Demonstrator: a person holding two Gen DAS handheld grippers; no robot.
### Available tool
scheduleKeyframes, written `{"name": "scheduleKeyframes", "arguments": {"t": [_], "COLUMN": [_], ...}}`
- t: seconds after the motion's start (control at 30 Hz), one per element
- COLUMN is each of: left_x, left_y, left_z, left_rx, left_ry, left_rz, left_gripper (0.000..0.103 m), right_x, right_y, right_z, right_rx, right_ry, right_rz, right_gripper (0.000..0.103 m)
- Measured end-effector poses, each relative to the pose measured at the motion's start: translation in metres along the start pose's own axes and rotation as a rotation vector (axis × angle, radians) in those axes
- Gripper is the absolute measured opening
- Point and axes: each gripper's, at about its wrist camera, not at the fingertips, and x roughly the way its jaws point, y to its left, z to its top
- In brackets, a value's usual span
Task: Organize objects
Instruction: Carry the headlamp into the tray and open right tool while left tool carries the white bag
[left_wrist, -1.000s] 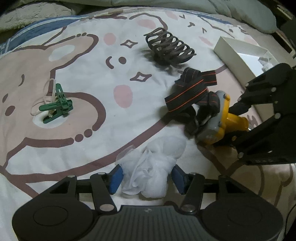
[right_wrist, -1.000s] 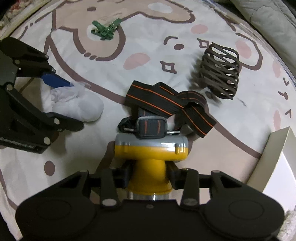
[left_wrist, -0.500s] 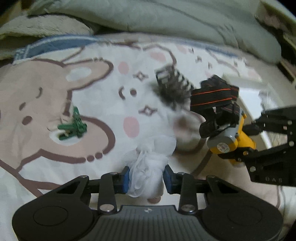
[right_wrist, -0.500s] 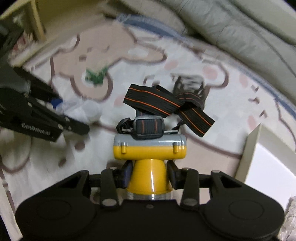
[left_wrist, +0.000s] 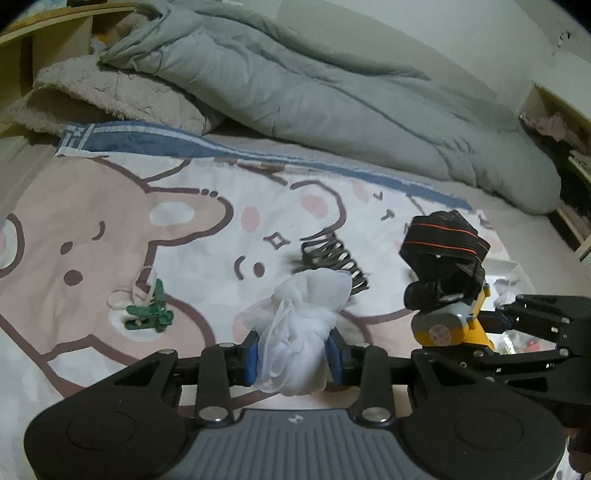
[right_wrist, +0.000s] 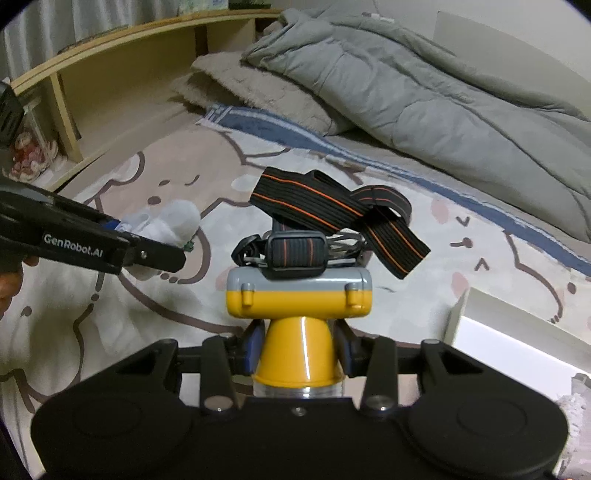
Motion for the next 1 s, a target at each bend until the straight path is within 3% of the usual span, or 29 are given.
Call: {"name": "scheduleKeyframes", "arguments": {"t": [0.67, 1.0], "left_x": [0.016, 0.032], "left_y": [-0.088, -0.13], "left_z": [0.007, 0.003], "left_rx": [-0.014, 0.019], "left_ry": [-0.026, -0.001], "left_rz": [-0.16, -0.224], "left_gripper": [0.037, 0.038], "right_x": [-0.073, -0.073], "right_y": [-0.119, -0.163], "right_z": [-0.041, -0.064], "right_rx": [0.144, 0.197], "right_ry": [-0.06, -0.035], "right_rz": [-0.149, -0.243], "right_gripper": [0.041, 0.041]}}
